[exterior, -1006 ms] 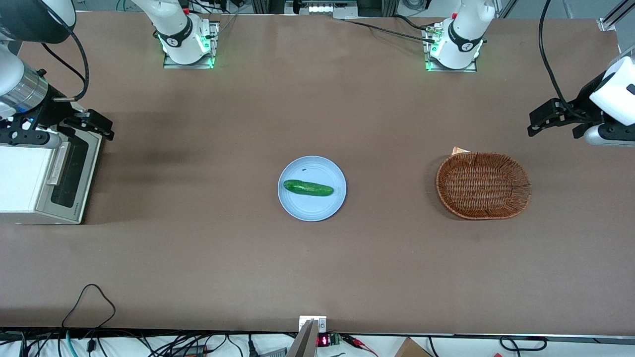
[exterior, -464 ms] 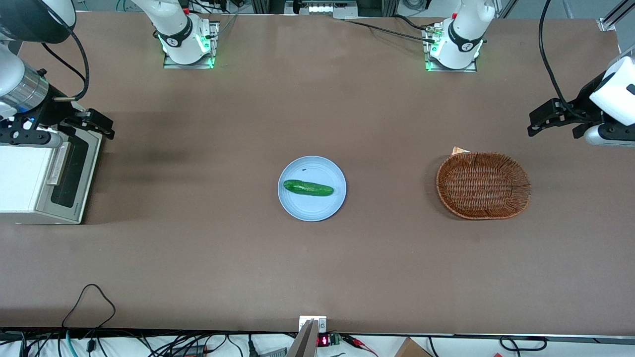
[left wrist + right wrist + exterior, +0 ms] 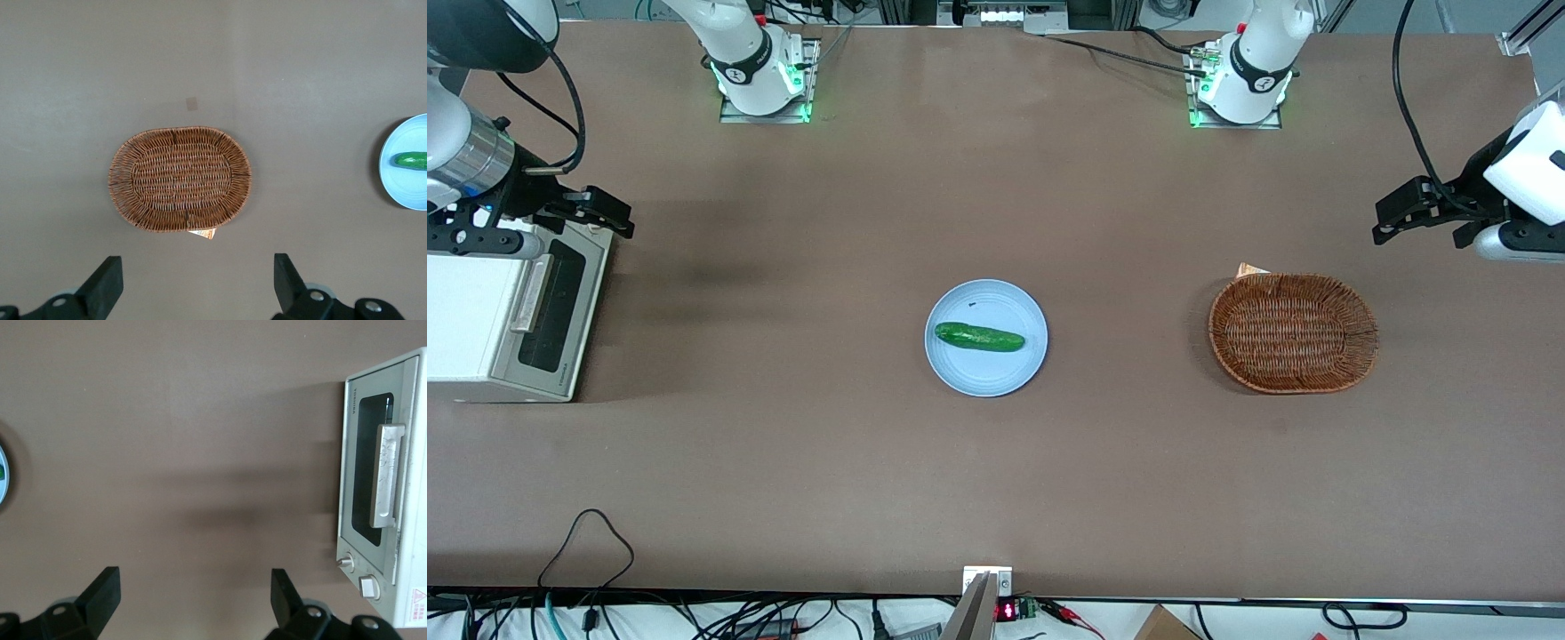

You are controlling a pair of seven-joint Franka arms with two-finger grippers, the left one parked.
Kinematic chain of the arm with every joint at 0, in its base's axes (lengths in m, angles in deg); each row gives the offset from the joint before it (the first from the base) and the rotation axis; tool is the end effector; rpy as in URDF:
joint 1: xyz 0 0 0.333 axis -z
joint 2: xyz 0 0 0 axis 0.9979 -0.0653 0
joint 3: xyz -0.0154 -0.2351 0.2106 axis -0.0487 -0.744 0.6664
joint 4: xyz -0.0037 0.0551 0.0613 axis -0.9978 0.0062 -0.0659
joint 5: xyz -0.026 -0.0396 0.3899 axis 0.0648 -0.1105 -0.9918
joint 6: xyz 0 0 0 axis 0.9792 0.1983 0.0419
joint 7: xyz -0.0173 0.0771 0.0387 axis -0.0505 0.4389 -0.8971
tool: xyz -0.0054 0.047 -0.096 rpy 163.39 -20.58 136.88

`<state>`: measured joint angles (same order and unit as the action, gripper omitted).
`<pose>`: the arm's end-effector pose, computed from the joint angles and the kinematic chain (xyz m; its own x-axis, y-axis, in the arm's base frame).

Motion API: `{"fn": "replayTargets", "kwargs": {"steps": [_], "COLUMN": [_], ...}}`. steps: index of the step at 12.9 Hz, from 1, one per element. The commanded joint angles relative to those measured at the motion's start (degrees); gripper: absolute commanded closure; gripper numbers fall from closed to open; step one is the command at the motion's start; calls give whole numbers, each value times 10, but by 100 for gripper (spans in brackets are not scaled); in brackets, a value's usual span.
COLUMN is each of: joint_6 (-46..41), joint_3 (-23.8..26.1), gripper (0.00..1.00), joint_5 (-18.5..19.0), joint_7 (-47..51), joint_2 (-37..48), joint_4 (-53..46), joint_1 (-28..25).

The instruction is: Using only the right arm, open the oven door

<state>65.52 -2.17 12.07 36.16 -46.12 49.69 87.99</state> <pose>0.5451 0.0112 0.5405 0.9967 -0.0546 -0.0592 -0.0541 -0.9985 0.0098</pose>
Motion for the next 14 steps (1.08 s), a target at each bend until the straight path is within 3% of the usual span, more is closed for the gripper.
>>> {"fn": "replayTargets", "kwargs": {"steps": [1,8,9,10,11,14], "joint_6": [-12,-26,-23,-26,-27,-31], "joint_3": [-1,-3,-3,-3,-3,-1], "gripper": [0,2,29,66,84,97], "joint_5": [-10,-8,-9,-9,-9,-3], "joint_7": [-5,-8,-8,-9,-8,-11], "joint_2": [4,2,1,1,1,0], "joint_4": [-9,-22,-22,-23,-23,-23], "joint_1": [6,6,6,6,6,5]}}
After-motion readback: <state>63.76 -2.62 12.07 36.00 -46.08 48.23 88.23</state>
